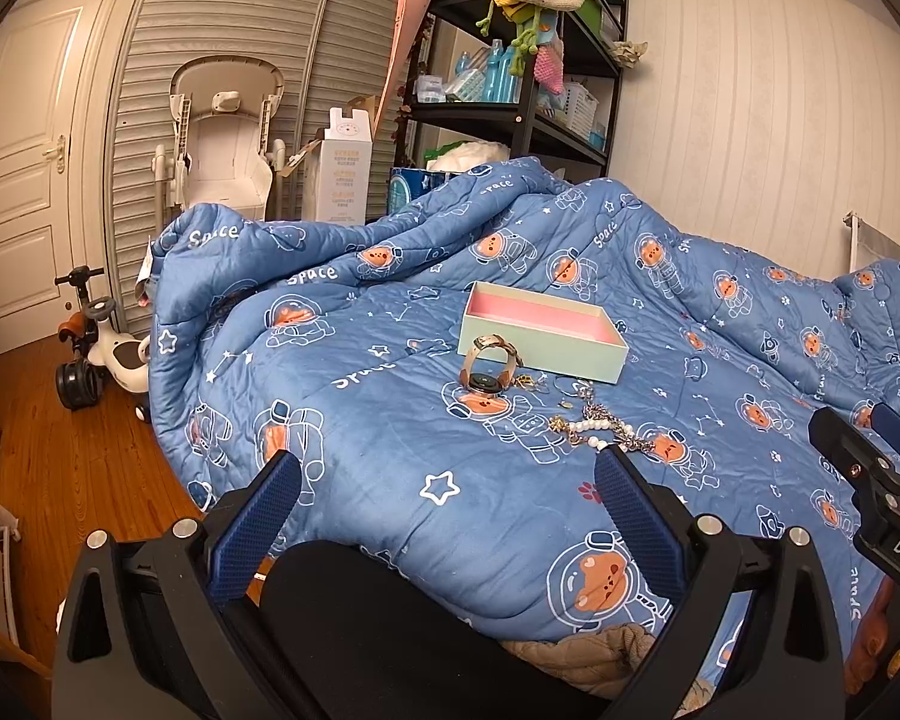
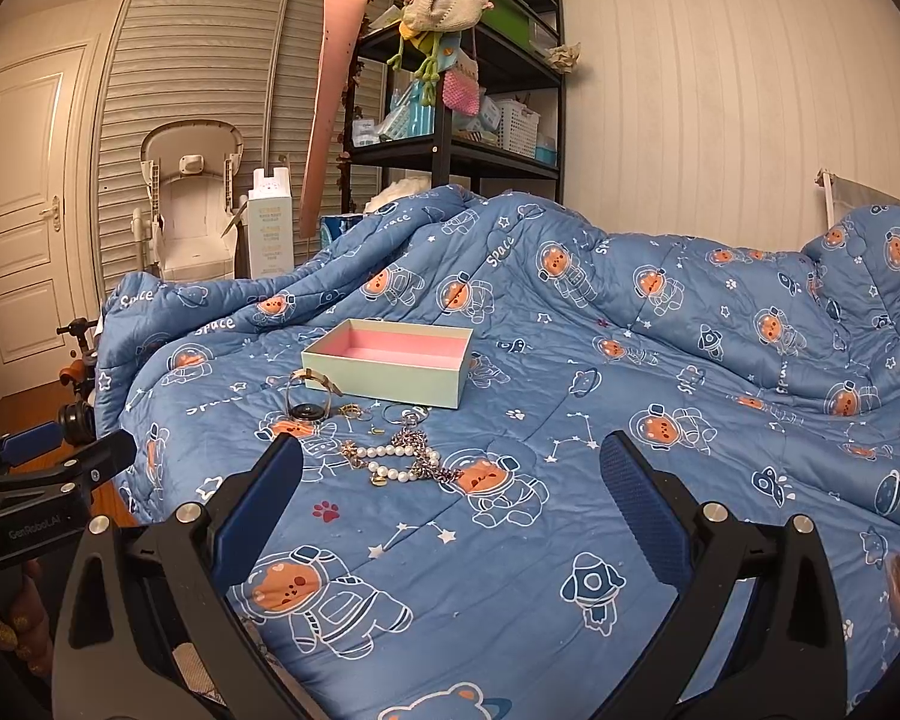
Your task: Organize jewelry
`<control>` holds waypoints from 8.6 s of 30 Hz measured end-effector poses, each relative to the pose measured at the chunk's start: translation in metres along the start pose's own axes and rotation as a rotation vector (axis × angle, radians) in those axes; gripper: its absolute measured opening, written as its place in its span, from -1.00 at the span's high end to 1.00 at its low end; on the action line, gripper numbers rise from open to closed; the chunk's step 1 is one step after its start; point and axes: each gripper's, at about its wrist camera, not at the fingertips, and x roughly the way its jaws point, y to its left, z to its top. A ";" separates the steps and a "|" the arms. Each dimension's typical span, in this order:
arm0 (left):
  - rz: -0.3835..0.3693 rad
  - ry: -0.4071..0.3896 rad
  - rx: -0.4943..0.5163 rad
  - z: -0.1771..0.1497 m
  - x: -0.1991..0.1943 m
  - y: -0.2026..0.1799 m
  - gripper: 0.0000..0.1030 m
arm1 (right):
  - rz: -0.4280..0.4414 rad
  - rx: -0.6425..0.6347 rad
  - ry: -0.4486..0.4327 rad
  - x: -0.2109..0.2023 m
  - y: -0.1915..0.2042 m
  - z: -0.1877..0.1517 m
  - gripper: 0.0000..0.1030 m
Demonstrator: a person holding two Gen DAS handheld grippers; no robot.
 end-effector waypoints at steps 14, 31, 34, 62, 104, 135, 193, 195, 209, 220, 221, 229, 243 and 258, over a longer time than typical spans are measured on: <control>0.000 0.001 0.000 0.000 0.000 0.000 -0.87 | 0.001 0.002 0.002 0.000 0.000 0.001 -0.90; 0.000 0.001 -0.001 0.000 0.000 0.000 -0.87 | 0.003 0.006 0.007 -0.001 0.001 -0.002 -0.90; 0.000 0.001 0.000 0.000 0.000 0.000 -0.87 | 0.004 0.009 0.010 0.000 0.002 -0.001 -0.90; -0.127 0.188 0.027 0.002 0.073 0.006 -0.87 | 0.243 -0.067 0.446 0.146 -0.025 -0.011 -0.81; -0.136 0.356 0.160 0.047 0.268 -0.019 0.83 | 0.424 0.005 0.633 0.232 0.015 -0.037 0.70; -0.281 0.288 0.093 0.110 0.231 -0.027 0.93 | 0.582 -0.031 0.522 0.249 -0.004 0.051 0.71; -0.212 0.548 0.036 0.150 0.430 -0.070 0.48 | 0.461 -0.267 0.700 0.444 0.038 0.056 0.26; -0.227 0.535 0.012 0.154 0.426 -0.065 0.23 | 0.469 -0.251 0.695 0.442 0.037 0.058 0.24; -0.303 0.380 -0.169 0.167 0.351 -0.020 -0.74 | 0.466 -0.154 0.486 0.359 -0.006 0.082 -0.39; -0.245 0.378 -0.070 0.104 0.273 -0.004 -0.86 | 0.366 -0.004 0.523 0.291 -0.058 0.035 -0.39; -0.239 0.375 -0.056 0.098 0.266 -0.005 -0.86 | 0.361 0.012 0.532 0.287 -0.061 0.030 -0.39; -0.234 0.386 0.034 0.052 0.224 -0.017 -0.86 | 0.373 0.074 0.583 0.258 -0.064 0.000 -0.39; -0.241 0.431 0.120 0.013 0.206 -0.037 -0.86 | 0.490 -0.250 0.575 0.234 -0.025 -0.028 -0.12; -0.241 0.406 0.326 0.008 0.214 -0.072 -0.51 | 0.510 -0.295 0.588 0.226 -0.026 -0.040 0.39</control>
